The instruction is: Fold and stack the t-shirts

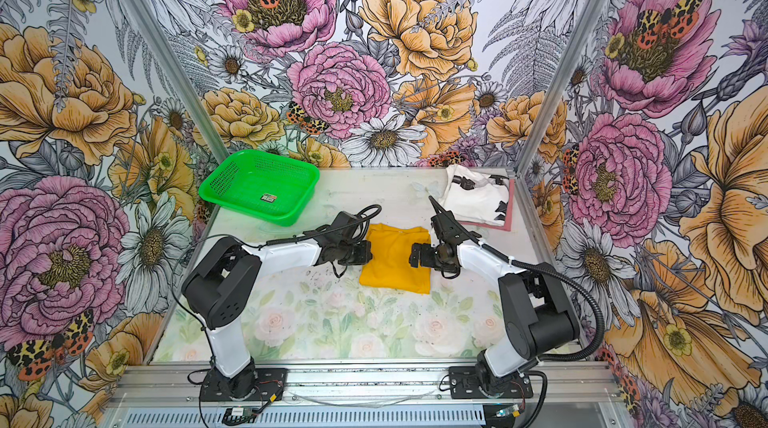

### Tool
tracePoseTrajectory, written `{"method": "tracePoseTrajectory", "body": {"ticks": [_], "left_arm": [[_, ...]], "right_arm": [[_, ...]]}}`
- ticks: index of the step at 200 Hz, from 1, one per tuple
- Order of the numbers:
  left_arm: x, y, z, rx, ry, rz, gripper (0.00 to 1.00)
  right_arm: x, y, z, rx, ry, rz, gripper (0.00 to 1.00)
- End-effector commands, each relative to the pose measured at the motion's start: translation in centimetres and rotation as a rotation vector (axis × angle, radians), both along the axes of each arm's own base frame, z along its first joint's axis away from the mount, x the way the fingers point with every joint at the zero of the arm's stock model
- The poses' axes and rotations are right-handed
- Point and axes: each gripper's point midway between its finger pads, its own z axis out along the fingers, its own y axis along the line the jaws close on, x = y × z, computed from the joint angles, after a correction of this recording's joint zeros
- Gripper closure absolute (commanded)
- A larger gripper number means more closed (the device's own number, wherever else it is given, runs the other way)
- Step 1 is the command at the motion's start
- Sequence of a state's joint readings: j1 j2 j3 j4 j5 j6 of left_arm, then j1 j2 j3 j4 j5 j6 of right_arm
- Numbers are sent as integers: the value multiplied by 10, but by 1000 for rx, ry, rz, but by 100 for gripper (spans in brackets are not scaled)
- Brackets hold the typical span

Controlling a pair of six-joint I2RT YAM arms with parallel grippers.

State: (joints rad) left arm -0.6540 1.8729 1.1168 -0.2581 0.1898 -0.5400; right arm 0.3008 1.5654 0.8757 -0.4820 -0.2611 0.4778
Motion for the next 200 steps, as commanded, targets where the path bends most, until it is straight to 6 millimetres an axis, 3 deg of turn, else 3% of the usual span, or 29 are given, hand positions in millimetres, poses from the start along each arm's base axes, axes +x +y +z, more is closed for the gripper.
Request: {"method": "tracePoseTrajectory", "body": {"ticks": [1,56,131,177,200], "left_arm": [[6,1,-8,42,-15,0,98],[-1,5,-27,72,21,-2,100],[-19,13,-44,56,65,7,100],[-30,12,-47,3,80,14,100],[-36,8,-48,-15,79,6,100]], "right_arm": [[4,13,-7,72,2,-5,1],[3,35,-25,142,42,10,1],[6,94,-49,143,76,78,1],[2,99,-73,4,65,41,12],[-5,111,-83,-30,71,61,15]]}}
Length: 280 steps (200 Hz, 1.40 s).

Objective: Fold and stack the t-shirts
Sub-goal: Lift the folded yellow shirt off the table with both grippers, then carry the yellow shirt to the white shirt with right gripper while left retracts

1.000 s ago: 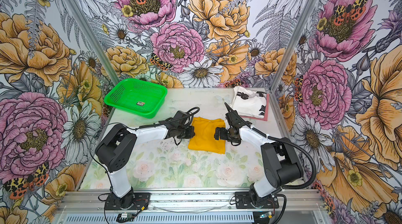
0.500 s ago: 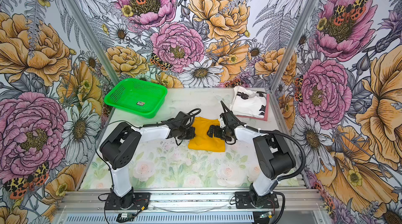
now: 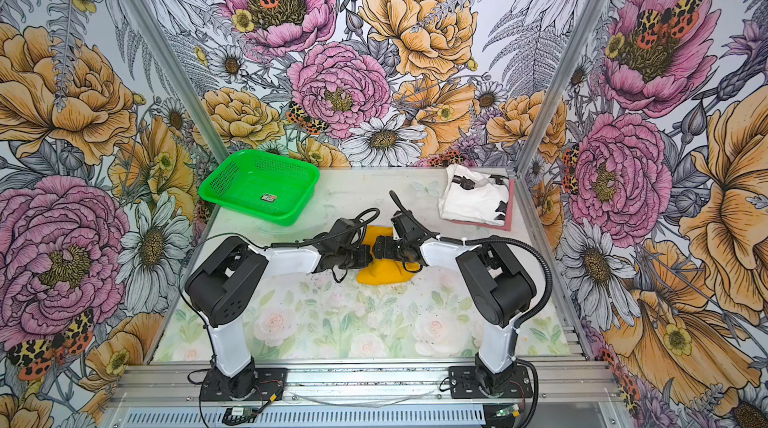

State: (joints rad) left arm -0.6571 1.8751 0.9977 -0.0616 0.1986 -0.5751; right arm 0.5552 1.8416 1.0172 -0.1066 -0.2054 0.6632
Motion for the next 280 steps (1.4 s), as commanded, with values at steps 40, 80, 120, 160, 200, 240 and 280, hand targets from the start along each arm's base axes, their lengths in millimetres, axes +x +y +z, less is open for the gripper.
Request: {"method": "tracePoseTrajectory", "body": {"ticks": [40,80,120,160,200,240,280], "left_arm": [[-39,-4,-31,22,108,-34,100],[-39,-5,-25,13,101,-42,100],[-38,11,3,33,64,-38,77],[-38,45,36,33,29,10,35],[-36,81,66,26,-20,80,29],[-39,107,80,19,-47,129,27],[-47,118,81,15,-55,153,26]], "right_arm": [[-63,2,-86,-193,243,3,38],[-60,-3,-84,-210,228,-8,67],[-46,-13,-74,-201,201,-30,85],[-16,-21,-33,-168,85,-4,96],[15,-56,6,-193,24,-21,99],[50,-96,52,-197,-52,-57,100],[92,-140,98,-164,-124,-133,100]]}}
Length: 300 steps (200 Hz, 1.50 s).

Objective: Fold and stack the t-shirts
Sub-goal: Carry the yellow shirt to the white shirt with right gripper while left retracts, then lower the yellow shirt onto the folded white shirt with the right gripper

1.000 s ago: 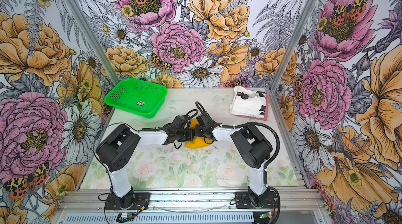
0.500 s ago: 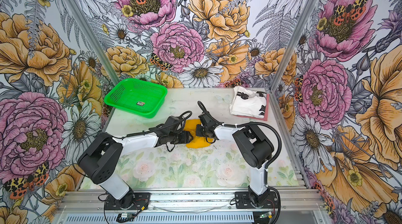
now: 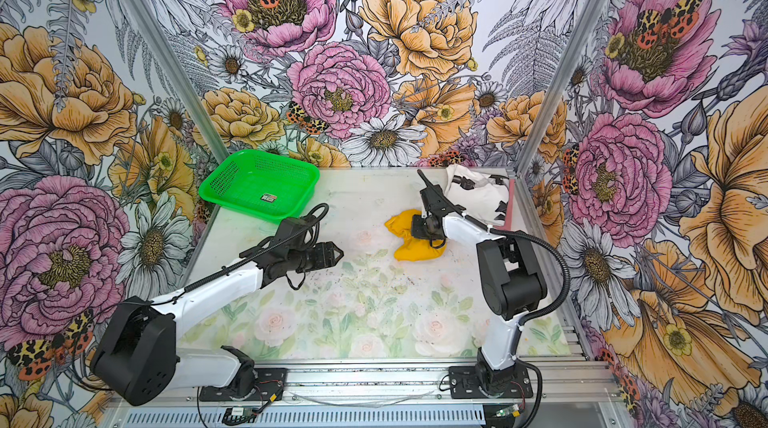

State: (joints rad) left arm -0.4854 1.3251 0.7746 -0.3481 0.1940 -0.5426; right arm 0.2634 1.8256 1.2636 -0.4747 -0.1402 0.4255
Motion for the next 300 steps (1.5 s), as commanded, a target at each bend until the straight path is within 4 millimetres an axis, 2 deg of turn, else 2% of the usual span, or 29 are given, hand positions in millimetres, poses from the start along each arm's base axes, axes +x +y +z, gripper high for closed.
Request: {"method": "tracePoseTrajectory", "body": {"ticks": [1,21,59,96,140,184,242,251,264,279,300], "left_arm": [[-8,9,-2,19,-2,2,26],[-12,14,-3,18,-2,15,26],[-17,26,-5,17,-6,41,25],[-15,34,-4,15,-8,58,25],[-13,40,-4,15,-6,68,25],[-11,44,-6,16,1,75,25],[-4,44,-6,22,2,70,25],[-3,45,-6,25,4,70,25],[-1,44,-7,26,5,66,25],[0,43,-7,25,5,66,25],[-1,42,-7,20,9,63,25]], "right_arm": [[24,-17,54,23,-111,8,100],[47,-41,74,39,-151,-41,99],[90,-90,99,60,-191,-160,99],[120,-129,99,52,-176,-278,97],[139,-173,94,10,-183,-426,97],[152,-189,97,-5,-206,-468,96],[157,-204,110,-64,-245,-477,87],[158,-205,110,-70,-247,-474,83],[159,-206,105,-72,-233,-467,71],[159,-206,96,-75,-214,-457,65],[156,-200,76,-58,-162,-433,41]]}}
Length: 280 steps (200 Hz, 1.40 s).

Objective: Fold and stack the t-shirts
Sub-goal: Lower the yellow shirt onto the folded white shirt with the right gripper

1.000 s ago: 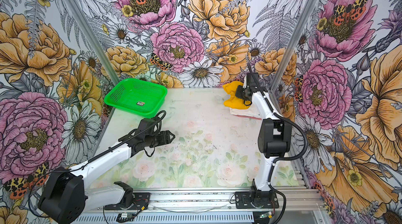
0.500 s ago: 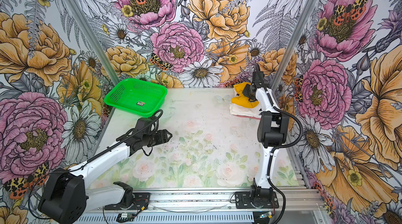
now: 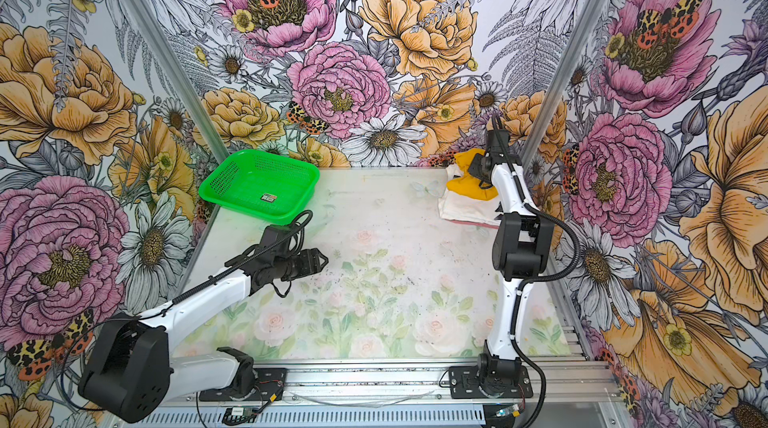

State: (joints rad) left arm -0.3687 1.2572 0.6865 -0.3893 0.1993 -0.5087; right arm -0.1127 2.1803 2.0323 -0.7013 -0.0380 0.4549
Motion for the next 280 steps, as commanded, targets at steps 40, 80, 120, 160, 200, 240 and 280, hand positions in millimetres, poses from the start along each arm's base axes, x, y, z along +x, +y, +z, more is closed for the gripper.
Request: {"method": "tracePoseTrajectory", "body": {"ticks": [40,80,120,160,200,240,280], "left_arm": [[7,-5,14,-22,-39,-29,25],[8,-9,14,-34,-39,-40,25],[7,-15,14,-43,-44,-54,25],[12,-53,25,-116,-64,-163,24],[17,-102,34,-144,-85,-261,24],[15,-117,31,-178,-85,-283,24],[10,-110,26,-174,-82,-274,24]], "right_arm": [[-14,-4,-28,-18,83,23,18],[-48,-30,-14,-20,90,-15,15],[-89,-64,-5,28,89,-40,14],[-109,-75,-9,94,86,-16,18],[-108,-49,-29,157,103,102,29],[-114,-47,-54,163,154,86,48],[-117,-50,-72,167,186,67,56]]}}
